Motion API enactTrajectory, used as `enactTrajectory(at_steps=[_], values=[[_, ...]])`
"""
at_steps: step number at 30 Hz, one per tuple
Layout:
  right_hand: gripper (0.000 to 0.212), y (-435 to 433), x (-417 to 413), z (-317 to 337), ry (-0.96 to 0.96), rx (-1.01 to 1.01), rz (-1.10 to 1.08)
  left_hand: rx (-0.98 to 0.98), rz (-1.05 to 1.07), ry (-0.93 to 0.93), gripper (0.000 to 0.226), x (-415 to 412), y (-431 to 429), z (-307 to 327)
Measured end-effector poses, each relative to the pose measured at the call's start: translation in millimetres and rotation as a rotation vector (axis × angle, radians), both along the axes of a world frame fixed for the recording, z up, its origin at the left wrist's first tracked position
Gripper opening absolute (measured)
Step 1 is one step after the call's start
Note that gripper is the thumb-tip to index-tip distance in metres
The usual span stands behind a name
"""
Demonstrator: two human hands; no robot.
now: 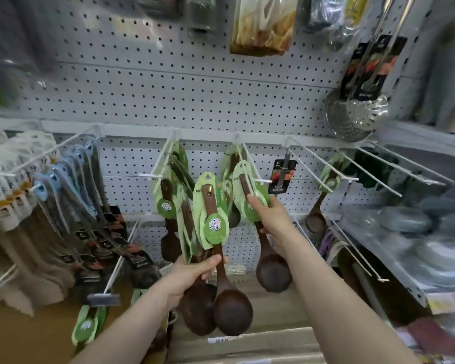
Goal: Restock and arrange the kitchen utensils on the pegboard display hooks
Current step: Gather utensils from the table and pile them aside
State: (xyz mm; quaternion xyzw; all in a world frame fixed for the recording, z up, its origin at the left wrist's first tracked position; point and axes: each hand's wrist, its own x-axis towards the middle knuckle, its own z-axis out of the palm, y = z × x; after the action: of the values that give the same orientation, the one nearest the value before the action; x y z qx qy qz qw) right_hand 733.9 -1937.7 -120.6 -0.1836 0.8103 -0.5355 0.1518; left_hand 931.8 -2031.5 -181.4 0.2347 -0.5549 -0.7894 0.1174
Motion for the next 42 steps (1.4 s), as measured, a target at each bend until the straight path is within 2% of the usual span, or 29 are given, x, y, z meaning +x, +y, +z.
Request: enactTrajectory(at_steps=[2,4,8,11,15,18,19,22,23,25,28,30,34,37,39,42], values=[[0.054,-12.8,-25.8,6.3,0.110,0.060,-0.007,0.015,0.022,-0.009,0.055,-14.1,-0.3,0.6],[0.046,-22.8,-46.4,8.0,0.201,0.132,0.013,0.047,0.055,-0.016,0.056,-24.2,-2.0,1.8],[0.054,-44.3,-75.8,-5.0,0.230,0.131,0.057,0.071,0.139,0.008,0.062,-39.0,-7.0,1.0],[0.053,-57.6,-80.5,-14.7,0.223,0.135,0.090,0.077,0.155,0.022,0.052,-43.5,-8.7,-4.3],[0.049,-55.3,-69.6,-17.0,0.219,-0.017,0.059,0.084,0.185,0.055,0.035,-44.2,-6.1,-8.0],[0.053,-40.5,-48.7,-27.2,0.283,-0.006,-0.063,0.068,0.195,0.066,0.049,-41.2,-0.3,-8.9],[0.049,-34.1,-37.5,-29.9,0.304,0.006,-0.092,0.066,0.195,0.071,0.053,-39.0,2.3,-9.2],[0.015,-16.9,3.0,-36.7,0.330,0.010,-0.013,0.056,0.194,0.054,0.060,-30.2,12.0,-10.3],[0.010,-13.3,18.9,-35.8,0.307,-0.001,0.055,0.052,0.198,0.043,0.064,-26.6,14.5,-10.3],[0.022,-6.5,47.5,-31.4,0.200,-0.066,0.175,0.048,0.209,0.015,0.084,-20.6,17.7,-14.6],[0.030,3.3,75.4,-24.6,0.054,-0.151,0.209,0.051,0.235,0.002,0.105,-10.0,22.0,-19.4],[0.032,8.7,84.4,-26.1,0.061,-0.173,0.207,0.040,0.241,0.017,0.102,-3.0,24.8,-18.3],[0.032,20.1,98.3,-29.6,-0.031,-0.227,0.246,0.068,0.202,0.020,0.076,9.9,35.6,-13.7],[0.042,27.6,106.8,-28.4,-0.062,-0.234,0.278,0.072,0.180,0.011,0.074,17.1,43.7,-15.7],[0.042,32.5,111.5,-28.5,-0.045,-0.248,0.258,0.090,0.163,-0.019,0.073,20.4,46.9,-18.8],[0.036,40.3,114.1,-29.3,-0.021,-0.314,0.205,0.092,0.141,0.036,0.070,26.4,48.3,-22.1]])
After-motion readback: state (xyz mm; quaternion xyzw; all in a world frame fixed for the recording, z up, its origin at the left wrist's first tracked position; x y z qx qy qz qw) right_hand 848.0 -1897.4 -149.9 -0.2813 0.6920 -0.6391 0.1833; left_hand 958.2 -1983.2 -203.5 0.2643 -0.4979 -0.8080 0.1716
